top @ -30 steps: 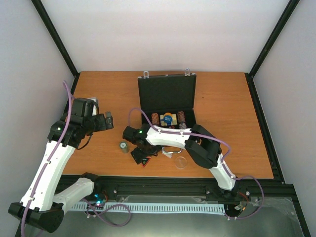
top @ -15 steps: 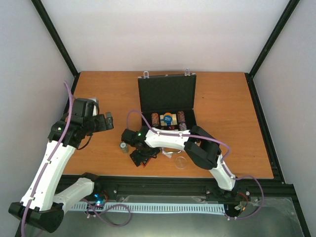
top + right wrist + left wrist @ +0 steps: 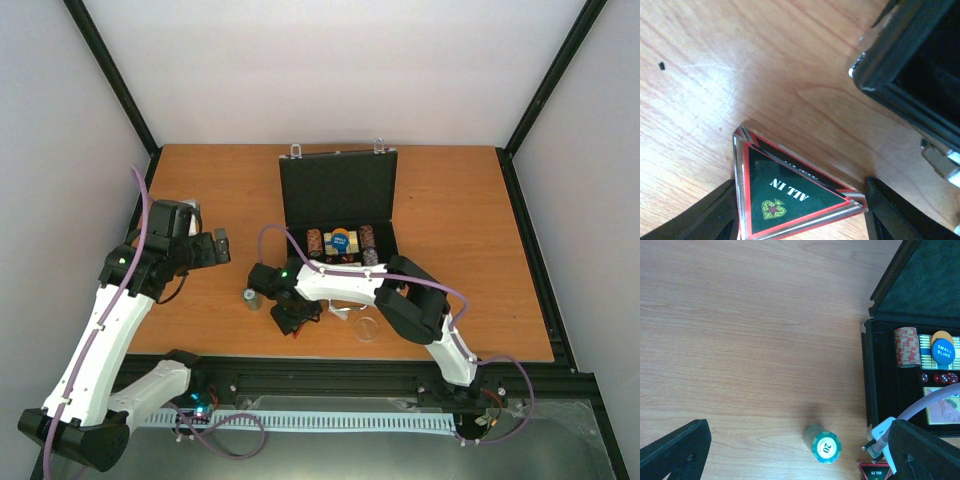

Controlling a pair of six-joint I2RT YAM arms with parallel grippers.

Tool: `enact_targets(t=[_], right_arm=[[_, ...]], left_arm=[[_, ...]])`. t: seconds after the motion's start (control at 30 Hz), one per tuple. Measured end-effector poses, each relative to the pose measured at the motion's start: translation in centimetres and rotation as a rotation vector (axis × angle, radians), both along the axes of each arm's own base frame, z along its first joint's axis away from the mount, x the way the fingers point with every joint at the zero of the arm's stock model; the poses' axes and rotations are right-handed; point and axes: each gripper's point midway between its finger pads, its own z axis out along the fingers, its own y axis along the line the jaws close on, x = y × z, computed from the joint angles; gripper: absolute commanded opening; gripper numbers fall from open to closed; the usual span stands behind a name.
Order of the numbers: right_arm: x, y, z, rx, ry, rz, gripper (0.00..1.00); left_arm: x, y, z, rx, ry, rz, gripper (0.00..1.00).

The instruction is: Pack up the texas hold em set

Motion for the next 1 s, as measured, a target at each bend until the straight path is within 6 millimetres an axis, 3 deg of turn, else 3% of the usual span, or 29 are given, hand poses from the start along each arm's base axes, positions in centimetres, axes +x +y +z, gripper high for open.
enact_targets(t=[0.17, 0.57, 0.8, 0.9, 1.0], right_arm=[[0.0, -0.1, 0.1, 0.001, 0.000, -0.003, 0.43], [-0.1, -1.0, 0.9, -0.026, -0.010, 0.008, 0.43], [0.9, -1.4, 6.6, 0.035, -0.076, 0.009, 0.43], [2.5, -2.2, 8.6, 0.066, -0.107, -0.021, 0.43], [5.1, -3.8, 9.4, 0.064, -0.134, -0.072, 0.43]], left_arm=[[0.0, 0.0, 0.0, 0.000, -0.001, 0.000, 1.00], [0.2, -0.1, 0.0, -0.002, -0.009, 0.000, 1.00], [0.3, -0.1, -0.2, -0.002, -0.006, 0.001, 1.00], [0.2, -0.1, -0.4, 0.000, -0.001, 0.001, 1.00], [0.2, 0.0, -0.5, 0.000, 0.000, 0.001, 1.00]])
